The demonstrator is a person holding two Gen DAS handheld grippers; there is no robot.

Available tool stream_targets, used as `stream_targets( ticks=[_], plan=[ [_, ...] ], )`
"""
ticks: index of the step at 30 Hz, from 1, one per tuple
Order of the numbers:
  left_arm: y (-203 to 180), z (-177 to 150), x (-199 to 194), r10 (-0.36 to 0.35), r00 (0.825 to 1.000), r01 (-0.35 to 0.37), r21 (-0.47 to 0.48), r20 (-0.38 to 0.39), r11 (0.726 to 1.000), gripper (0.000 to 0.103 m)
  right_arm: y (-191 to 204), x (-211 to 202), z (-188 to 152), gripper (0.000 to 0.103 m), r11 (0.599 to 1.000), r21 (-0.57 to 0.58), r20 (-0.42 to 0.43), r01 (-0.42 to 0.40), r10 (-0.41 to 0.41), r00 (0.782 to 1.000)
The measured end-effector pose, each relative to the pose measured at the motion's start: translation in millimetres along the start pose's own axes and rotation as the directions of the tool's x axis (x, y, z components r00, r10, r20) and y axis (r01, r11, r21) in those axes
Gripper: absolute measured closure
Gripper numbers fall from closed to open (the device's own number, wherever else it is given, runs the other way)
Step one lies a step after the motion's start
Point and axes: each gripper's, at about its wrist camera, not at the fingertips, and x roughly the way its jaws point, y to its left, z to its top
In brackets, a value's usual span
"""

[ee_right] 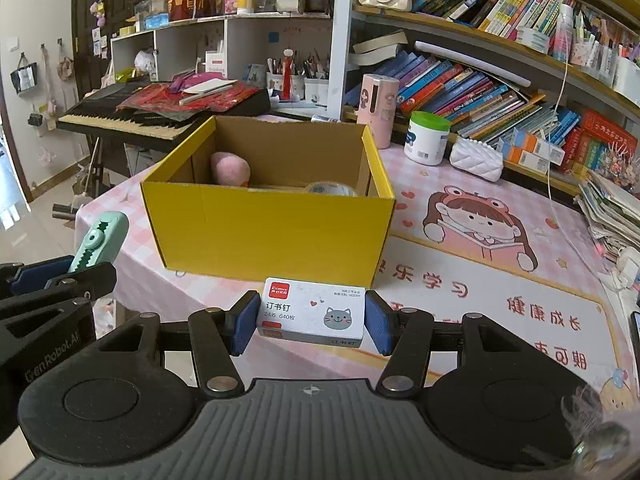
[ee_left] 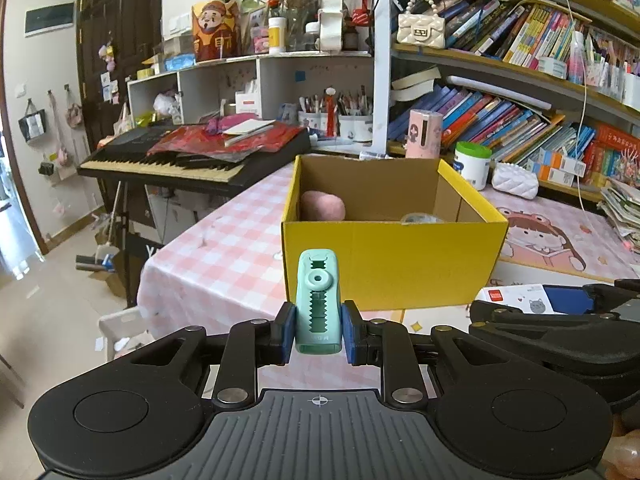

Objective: Organize objects
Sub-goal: 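Lift and carry the stapler and staple box toward the yellow box with both grippers, then lower the stapler into the box and open the left gripper while the right releases the staple box inside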

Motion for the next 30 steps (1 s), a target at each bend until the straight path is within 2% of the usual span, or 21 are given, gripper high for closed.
stream_targets(
  ticks=[11,18,22,30],
  plan=[
    [-12,43,34,0.018,0.997,-0.019,0.011,0.072,1.0,0.08,-15,33,47,0.049,0.999,-0.011,0.085,-0.036,0.036,0.996],
    [-25,71,75,0.041,0.997,-0.041,-0.001,0.072,0.999,0.08,-24,75,84,0.049,0.994,-0.062,0.109,-0.091,0.098,0.989],
    [-27,80,101,0.066,0.997,-0.066,-0.014,0.036,0.998,0.08,-28,106,102,0.049,0.987,-0.087,0.079,-0.136,0.143,0.987],
    [-32,85,143,0.088,0.994,-0.089,-0.01,-0.066,0.996,0.08,-25,163,108,0.049,0.962,-0.191,-0.068,-0.194,0.184,0.981]
  ],
)
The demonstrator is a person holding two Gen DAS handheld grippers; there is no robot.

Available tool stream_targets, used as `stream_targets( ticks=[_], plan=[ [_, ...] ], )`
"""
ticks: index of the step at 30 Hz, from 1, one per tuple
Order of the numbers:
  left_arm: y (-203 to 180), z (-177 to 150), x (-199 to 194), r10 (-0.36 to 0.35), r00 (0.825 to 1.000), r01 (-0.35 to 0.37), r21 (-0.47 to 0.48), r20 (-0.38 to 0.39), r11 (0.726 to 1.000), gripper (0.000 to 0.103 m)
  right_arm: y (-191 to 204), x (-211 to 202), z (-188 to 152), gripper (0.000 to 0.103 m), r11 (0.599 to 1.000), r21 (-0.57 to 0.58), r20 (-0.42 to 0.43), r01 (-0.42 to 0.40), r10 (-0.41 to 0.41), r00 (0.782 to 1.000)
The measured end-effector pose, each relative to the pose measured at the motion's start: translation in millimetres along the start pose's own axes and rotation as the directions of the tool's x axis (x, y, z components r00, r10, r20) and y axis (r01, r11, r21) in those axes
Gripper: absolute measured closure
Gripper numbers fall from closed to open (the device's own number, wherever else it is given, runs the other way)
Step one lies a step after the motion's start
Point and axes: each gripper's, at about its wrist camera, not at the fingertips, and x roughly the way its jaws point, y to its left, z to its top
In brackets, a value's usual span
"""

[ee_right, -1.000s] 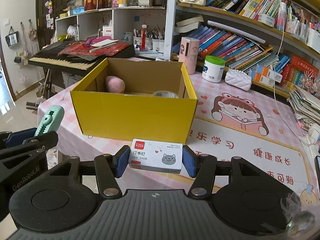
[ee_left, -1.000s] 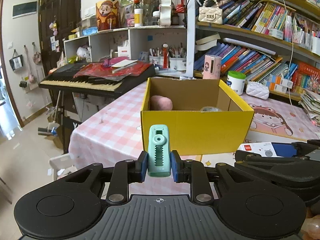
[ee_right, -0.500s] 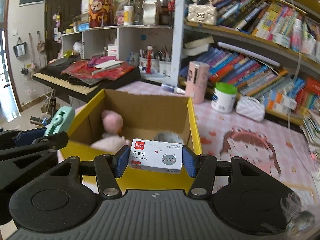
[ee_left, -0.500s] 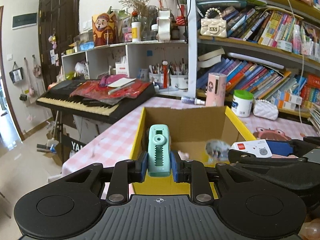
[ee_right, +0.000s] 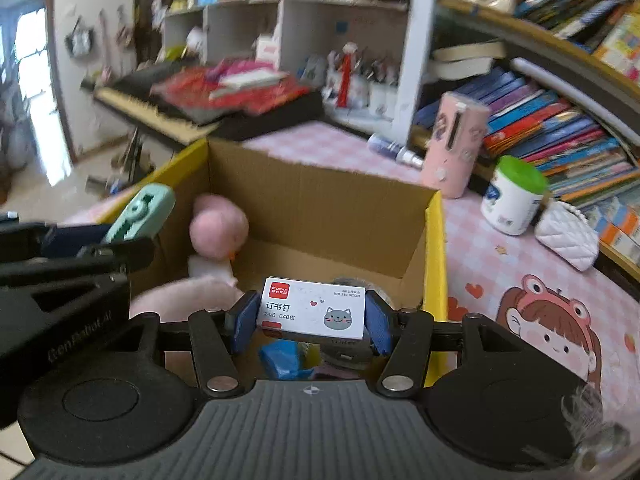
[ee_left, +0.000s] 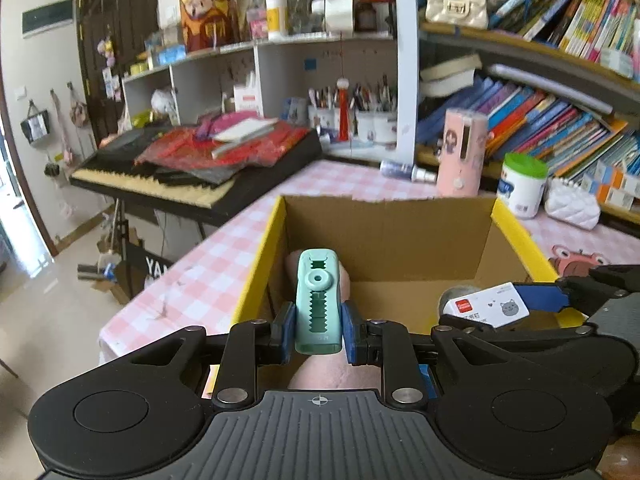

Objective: Organize objects
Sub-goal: 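Lower the stapler into the box and open the left gripper while the right releases the staple box inside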

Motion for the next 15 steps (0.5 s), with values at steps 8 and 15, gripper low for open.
stream_targets(
  ticks=[8,15],
  plan=[
    [-1,1,24,-0.013,0.995,0.01,-0.031,-0.1,0.999,0.08,-3,31,5,0.049,0.993,-0.108,-0.11,-0.056,0.044,0.993],
    [3,-2,26,-0.009,0.992,-0.001,-0.073,-0.124,0.997,0.079,-1,34,5,0.048,0.988,-0.138,-0.119,-0.061,0.045,0.992]
  ],
)
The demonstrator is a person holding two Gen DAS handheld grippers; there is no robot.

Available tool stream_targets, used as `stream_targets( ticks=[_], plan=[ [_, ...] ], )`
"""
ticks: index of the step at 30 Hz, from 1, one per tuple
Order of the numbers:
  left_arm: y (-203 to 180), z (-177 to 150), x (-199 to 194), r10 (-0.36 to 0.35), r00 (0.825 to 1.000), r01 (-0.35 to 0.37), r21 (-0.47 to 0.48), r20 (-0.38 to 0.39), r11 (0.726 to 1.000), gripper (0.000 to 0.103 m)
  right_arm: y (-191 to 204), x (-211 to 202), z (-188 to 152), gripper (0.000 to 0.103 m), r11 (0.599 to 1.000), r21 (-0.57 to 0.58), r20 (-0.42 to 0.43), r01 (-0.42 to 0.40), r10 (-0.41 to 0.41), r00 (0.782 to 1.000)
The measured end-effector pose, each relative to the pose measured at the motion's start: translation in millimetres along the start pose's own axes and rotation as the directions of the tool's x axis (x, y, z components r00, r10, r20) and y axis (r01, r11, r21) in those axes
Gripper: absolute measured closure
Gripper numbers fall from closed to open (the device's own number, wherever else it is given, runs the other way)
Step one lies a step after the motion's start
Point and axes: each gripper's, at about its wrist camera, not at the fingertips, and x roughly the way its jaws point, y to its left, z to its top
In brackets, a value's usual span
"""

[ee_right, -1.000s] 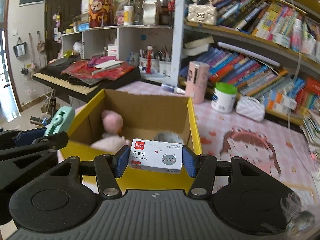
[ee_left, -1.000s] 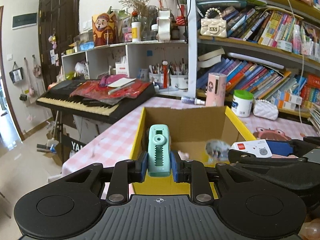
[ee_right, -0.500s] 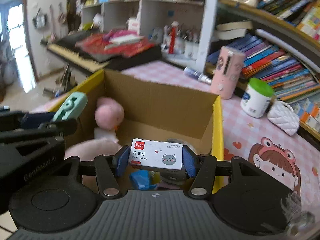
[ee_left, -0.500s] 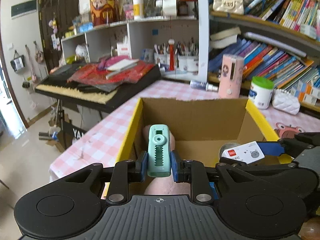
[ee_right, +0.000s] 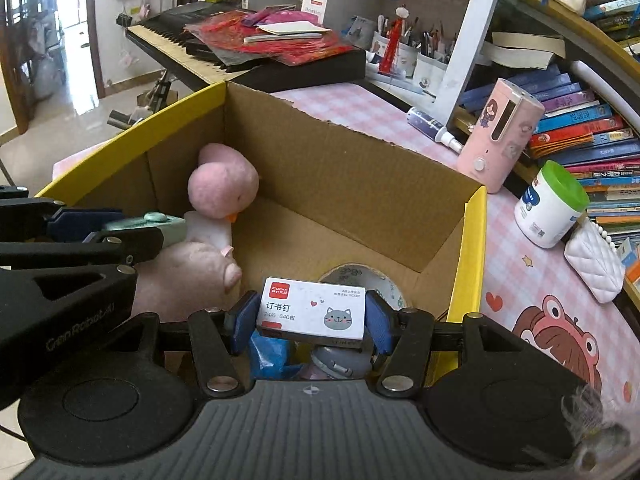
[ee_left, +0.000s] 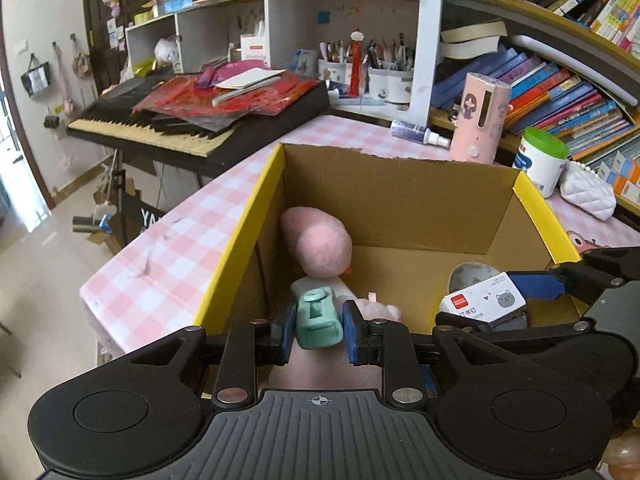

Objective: Organize objects
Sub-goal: 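Lower the stapler into the box and open the left gripper while the right releases the staple box inside, then withdraw both open grippers from the box back over the table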

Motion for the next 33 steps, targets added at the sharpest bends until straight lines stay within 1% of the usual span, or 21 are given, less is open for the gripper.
stream_targets(
  ticks=[2,5,7,8,14,18,20,25,28,33],
  plan=[
    [0,0,-2,0.001,1.0,-0.001,-0.006,0.002,1.0,0.077,0,0,0,0.047,1.0,0.003,0.001,-0.003,0.003,1.0],
    [3,1,-6,0.007,1.0,-0.007,-0.025,0.013,1.0,0.065,-2,-3,-1,0.046,1.0,0.031,0.003,0.002,-0.002,1.0],
    [7,0,-12,-0.002,0.999,0.004,-0.05,0.033,0.999,0.04,-3,-6,-3,0.046,0.998,0.058,0.004,0.006,-0.006,1.0],
    [8,0,-16,-0.013,0.999,0.015,-0.057,0.046,0.998,0.037,-4,-10,-4,0.044,0.997,0.071,0.01,0.008,-0.009,1.0],
    [9,-3,-40,-0.057,0.993,0.063,-0.054,0.105,0.997,0.035,1,-36,-11,0.042,0.993,0.116,0.067,0.027,-0.034,0.997],
    [11,-8,-59,-0.078,0.986,0.085,-0.036,0.15,0.996,0.03,9,-59,-19,0.04,0.988,0.15,0.109,0.042,-0.059,0.992],
    [12,-11,-68,-0.09,0.981,0.096,-0.029,0.17,0.995,0.03,13,-72,-23,0.039,0.985,0.166,0.127,0.055,-0.077,0.989],
    [18,-24,-88,-0.106,0.973,0.111,-0.013,0.207,0.994,0.018,22,-99,-39,0.036,0.967,0.223,0.159,0.122,-0.16,0.974],
    [23,-34,-98,-0.113,0.971,0.117,-0.006,0.211,0.993,0.017,29,-112,-53,0.034,0.951,0.267,0.161,0.157,-0.204,0.966],
    [32,-54,-113,-0.11,0.972,0.113,-0.002,0.206,0.994,0.011,42,-130,-76,0.024,0.921,0.314,0.142,0.233,-0.288,0.947]
  ],
)
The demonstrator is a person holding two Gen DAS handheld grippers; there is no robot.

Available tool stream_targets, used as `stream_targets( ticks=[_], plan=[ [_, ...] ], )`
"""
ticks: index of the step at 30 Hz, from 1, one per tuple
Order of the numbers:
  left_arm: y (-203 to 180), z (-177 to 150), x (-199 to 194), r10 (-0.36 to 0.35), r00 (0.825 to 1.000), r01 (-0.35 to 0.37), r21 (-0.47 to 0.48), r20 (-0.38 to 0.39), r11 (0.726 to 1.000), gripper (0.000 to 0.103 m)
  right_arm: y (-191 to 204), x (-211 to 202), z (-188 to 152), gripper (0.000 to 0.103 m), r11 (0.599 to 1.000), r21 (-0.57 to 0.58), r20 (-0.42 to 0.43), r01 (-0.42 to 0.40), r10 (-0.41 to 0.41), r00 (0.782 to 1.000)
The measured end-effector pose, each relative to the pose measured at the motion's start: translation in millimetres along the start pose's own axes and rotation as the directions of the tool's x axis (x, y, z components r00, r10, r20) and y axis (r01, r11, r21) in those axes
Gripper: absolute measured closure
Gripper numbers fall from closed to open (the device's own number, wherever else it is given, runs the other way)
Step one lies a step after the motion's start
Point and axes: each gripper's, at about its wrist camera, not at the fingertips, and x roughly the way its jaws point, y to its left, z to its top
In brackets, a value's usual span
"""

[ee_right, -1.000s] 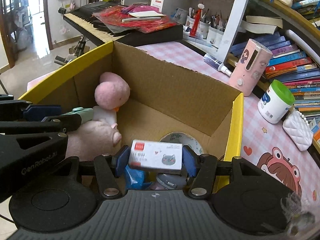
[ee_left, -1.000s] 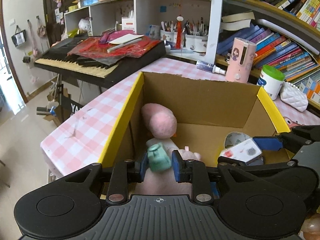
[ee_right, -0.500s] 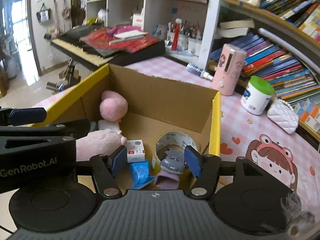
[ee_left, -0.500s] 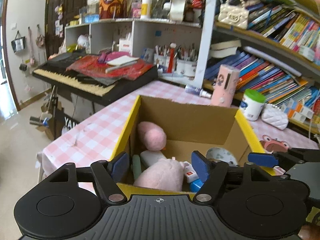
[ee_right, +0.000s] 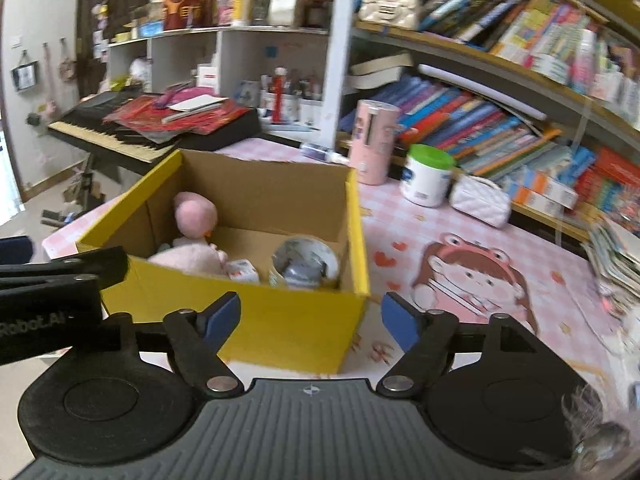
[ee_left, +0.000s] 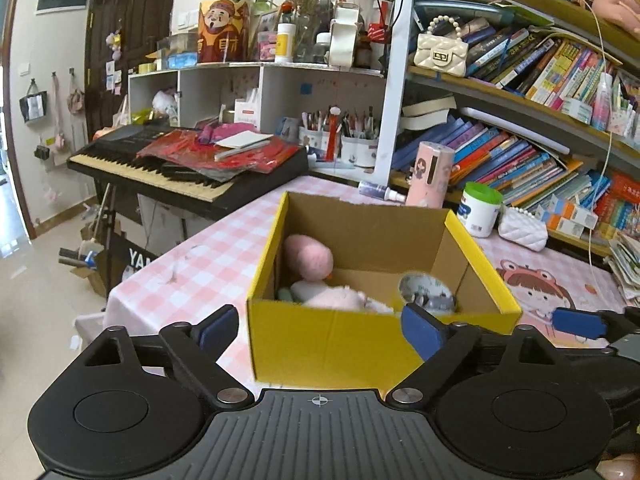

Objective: Organize objects
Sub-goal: 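Withdraw both open grippers from the box back over the table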

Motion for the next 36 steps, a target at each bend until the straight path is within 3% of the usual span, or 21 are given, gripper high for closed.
stream_targets(
  ticks=[15,30,36],
  plan=[
    [-6,-57,-33,0.036,0.996,-0.028,0.102,-0.081,0.994,0.006,-14,-52,-73,0.009,0.97,0.09,-0.09,0.227,-0.219,0.972],
    [-67,-78,-45,-0.084,0.988,0.116,0.265,-0.128,0.957,0.004,-58,-90,-114,0.001,0.889,0.192,-0.172,0.416,-0.386,0.906],
    [-91,-79,-43,-0.101,0.986,0.137,0.293,-0.136,0.946,0.003,-74,-93,-118,0.0,0.863,0.206,-0.188,0.462,-0.428,0.884]
  ],
)
